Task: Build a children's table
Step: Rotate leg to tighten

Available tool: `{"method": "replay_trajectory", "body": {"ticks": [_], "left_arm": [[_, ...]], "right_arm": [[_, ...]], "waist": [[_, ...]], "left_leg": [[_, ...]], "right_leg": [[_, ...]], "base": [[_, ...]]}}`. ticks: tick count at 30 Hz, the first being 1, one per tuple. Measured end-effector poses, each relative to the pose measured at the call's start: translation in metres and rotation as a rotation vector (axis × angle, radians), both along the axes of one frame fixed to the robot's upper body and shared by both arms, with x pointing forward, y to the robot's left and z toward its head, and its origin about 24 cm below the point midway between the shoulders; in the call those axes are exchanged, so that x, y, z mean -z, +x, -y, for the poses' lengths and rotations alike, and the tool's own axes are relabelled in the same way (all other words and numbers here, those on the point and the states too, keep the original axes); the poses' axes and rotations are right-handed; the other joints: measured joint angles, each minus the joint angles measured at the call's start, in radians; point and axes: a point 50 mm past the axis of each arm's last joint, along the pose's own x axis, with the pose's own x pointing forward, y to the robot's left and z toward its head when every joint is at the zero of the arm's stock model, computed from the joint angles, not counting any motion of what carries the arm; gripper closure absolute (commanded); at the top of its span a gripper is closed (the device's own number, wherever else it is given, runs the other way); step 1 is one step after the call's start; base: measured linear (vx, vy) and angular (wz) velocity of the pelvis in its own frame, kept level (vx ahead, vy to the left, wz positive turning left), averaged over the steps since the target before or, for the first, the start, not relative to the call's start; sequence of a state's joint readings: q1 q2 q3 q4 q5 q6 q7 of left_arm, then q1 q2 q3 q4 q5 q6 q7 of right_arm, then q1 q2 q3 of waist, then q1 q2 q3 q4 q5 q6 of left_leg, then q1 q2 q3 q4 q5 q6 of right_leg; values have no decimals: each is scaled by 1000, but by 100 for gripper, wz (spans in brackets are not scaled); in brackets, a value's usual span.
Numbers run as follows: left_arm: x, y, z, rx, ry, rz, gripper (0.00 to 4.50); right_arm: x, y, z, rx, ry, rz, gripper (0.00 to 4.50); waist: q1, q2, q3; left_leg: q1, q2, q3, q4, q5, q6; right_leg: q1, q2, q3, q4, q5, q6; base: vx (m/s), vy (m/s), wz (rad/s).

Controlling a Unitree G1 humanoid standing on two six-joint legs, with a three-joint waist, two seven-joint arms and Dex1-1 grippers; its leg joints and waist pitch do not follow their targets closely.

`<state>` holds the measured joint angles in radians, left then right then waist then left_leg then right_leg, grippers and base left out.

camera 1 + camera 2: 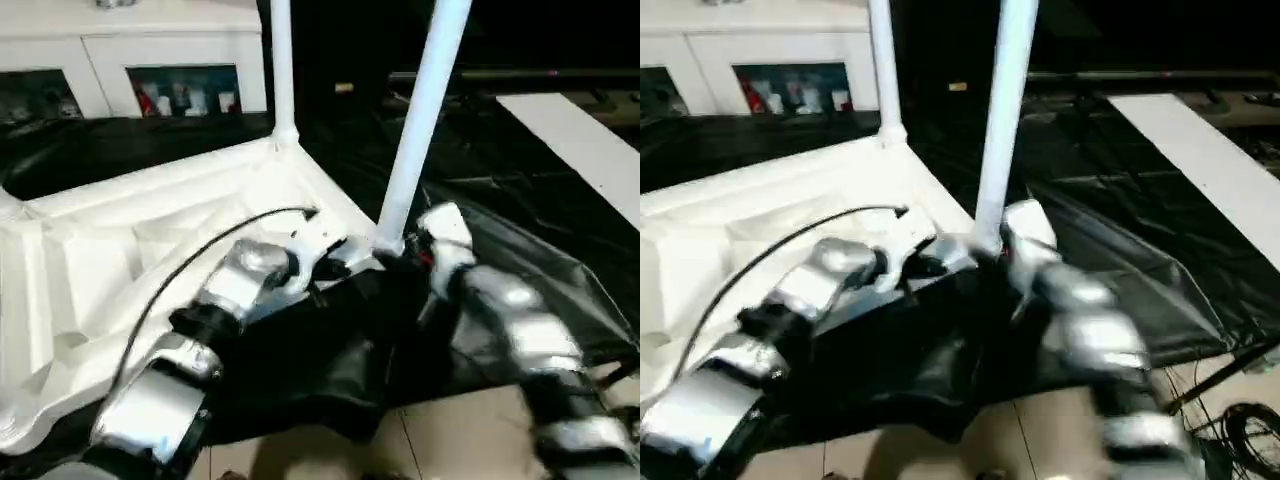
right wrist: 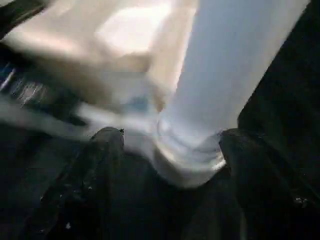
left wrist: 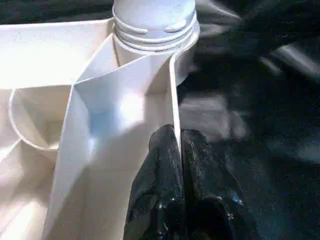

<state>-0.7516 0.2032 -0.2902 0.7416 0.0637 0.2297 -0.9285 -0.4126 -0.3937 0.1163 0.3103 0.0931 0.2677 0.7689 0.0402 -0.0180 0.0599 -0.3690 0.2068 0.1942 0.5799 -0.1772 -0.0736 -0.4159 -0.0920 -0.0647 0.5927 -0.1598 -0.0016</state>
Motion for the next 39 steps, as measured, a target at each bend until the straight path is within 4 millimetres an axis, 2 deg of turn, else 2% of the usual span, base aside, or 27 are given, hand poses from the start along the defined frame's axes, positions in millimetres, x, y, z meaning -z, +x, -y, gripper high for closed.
{"method": "replay_trajectory", "body": {"ticks": [4,8,14,17,23,24,29,30,31,39], "left_arm": [[-2,-14,-21,162,0,-36,450],[-4,-24,-34,257,15,-68,450],[-5,-30,-37,297,22,-74,450],[-5,-33,-35,319,18,-82,450],[-4,-34,-34,329,17,-97,450],[-4,-34,-34,329,17,-98,450],[-4,-35,-34,327,17,-100,450],[-5,-35,-34,327,18,-100,450],[-4,-35,-35,326,18,-100,450],[-4,-35,-36,322,20,-98,450]], "right_arm": [[-3,-9,19,-121,-65,-38,118],[-6,-13,17,-217,-63,-51,118],[-9,-18,12,-316,-59,-79,118],[-11,-22,3,-384,-44,-84,118],[-8,-23,-2,-408,-35,-91,118],[-8,-23,-3,-411,-34,-92,144],[-6,-23,-4,-411,-37,-97,157],[-6,-23,-4,-411,-37,-97,185],[-6,-22,-5,-412,-38,-97,190],[-6,-22,-6,-417,-40,-97,202]], "waist": [[11,0,0],[18,-3,2],[17,-4,4],[24,-4,4],[26,-5,4],[25,-5,4],[26,-5,4],[25,-5,5],[25,-6,5],[22,-6,5]], "left_leg": [[0,1,1,-6,3,5],[0,1,2,-6,3,5],[0,0,4,-4,-2,2],[0,1,3,-4,-2,2],[0,0,4,-2,-2,2],[0,0,4,-2,-2,2],[0,0,3,-2,-2,2],[0,0,4,-2,-2,2],[0,0,4,-2,-2,2],[0,0,3,-2,-2,2]], "right_leg": [[-4,1,-1,1,-4,-2],[-4,1,-1,1,-5,-4],[-3,0,0,2,-5,-4],[-3,0,0,2,-5,-4],[-2,0,1,3,-5,-4],[-2,0,1,3,-5,-4],[-2,0,1,3,-5,-4],[-2,0,1,3,-5,-4],[-2,0,1,3,-5,-4],[-2,0,1,3,-5,-4]], "base": [[0,0,0],[0,0,0],[0,0,0],[0,0,0],[0,0,0],[0,0,0],[0,0,0],[0,0,0],[0,0,0],[0,0,0]]}}
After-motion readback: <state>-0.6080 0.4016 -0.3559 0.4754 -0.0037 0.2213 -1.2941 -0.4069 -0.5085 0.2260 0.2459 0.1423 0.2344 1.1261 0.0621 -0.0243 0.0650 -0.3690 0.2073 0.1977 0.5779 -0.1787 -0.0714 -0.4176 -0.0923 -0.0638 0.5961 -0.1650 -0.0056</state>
